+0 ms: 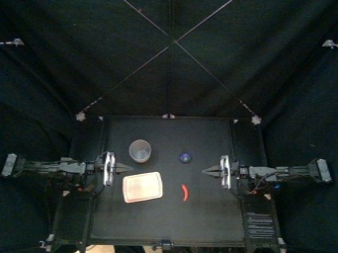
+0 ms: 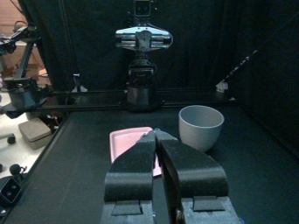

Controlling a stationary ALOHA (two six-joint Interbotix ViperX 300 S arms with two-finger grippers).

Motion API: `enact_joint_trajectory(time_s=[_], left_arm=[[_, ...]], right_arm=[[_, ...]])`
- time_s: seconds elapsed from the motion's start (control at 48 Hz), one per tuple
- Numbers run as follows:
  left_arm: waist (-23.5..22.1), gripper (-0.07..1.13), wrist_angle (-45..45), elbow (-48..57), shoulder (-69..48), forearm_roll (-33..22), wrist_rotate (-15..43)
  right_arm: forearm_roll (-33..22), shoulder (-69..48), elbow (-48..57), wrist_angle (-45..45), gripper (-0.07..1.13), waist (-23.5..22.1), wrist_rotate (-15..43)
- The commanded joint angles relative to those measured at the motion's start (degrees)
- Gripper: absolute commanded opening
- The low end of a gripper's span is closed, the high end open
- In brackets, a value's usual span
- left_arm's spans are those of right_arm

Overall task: Pick the red chile then place it on the pink plate
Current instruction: Pick the red chile

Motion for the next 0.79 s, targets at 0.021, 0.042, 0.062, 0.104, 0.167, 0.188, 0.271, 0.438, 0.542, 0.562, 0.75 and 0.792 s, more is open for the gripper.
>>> enact_joint_trajectory(time_s=[0.021,0.042,0.062,0.104,0.167,0.188,0.271,0.438,0.542,0.562,0.75,0.792], left_arm=[[0.0,-0.07,-0.3,-0.8,-0.3,-0.1,0.1],[0.0,-0.07,-0.4,-0.7,-0.4,-0.1,0.1],[0.0,-0.06,-0.4,-0.7,-0.5,-0.1,0.1],[0.0,-0.05,-0.4,-0.5,-0.8,-0.1,0.1],[0.0,-0.04,-0.3,-0.4,-1.1,-0.1,0.1],[0.0,-0.03,-0.3,-0.4,-1.1,-0.1,0.1],[0.0,-0.03,-0.3,-0.2,-1.4,-0.1,0.2],[0.0,-0.03,-0.1,-0.1,-1.6,0.0,0.1],[0.0,-0.03,0.3,-0.1,-1.7,0.0,0.2],[0.0,-0.03,0.3,-0.1,-1.7,0.0,0.2],[0.0,-0.03,0.8,-0.1,-1.7,0.0,0.2],[0.0,-0.03,0.8,-0.1,-1.6,0.1,0.2]], right_arm=[[1.5,1.7,-2.9,-0.4,0.02,-0.2,1.2],[2.6,2.0,-3.5,-0.3,0.01,-0.2,1.9],[4.3,2.4,-4.1,-0.2,0.02,-0.2,2.9],[8.6,3.3,-5.5,0.3,0.02,-0.1,5.1],[15.7,4.7,-7.7,1.4,0.04,0.2,9.3],[17.8,5.2,-8.3,1.9,0.04,0.3,10.5],[23.2,7.8,-10.5,5.6,0.04,0.7,14.6],[26.7,12.7,-11.2,13.6,0.07,1.2,19.7],[28.9,16.5,-9.9,18.2,0.18,1.1,23.6],[28.9,17.3,-9.7,19.2,0.21,1.2,24.2],[28.1,24.7,-8.3,23.3,0.63,1.3,27.2],[27.5,26.4,-8.5,23.3,0.73,1.2,27.2]])
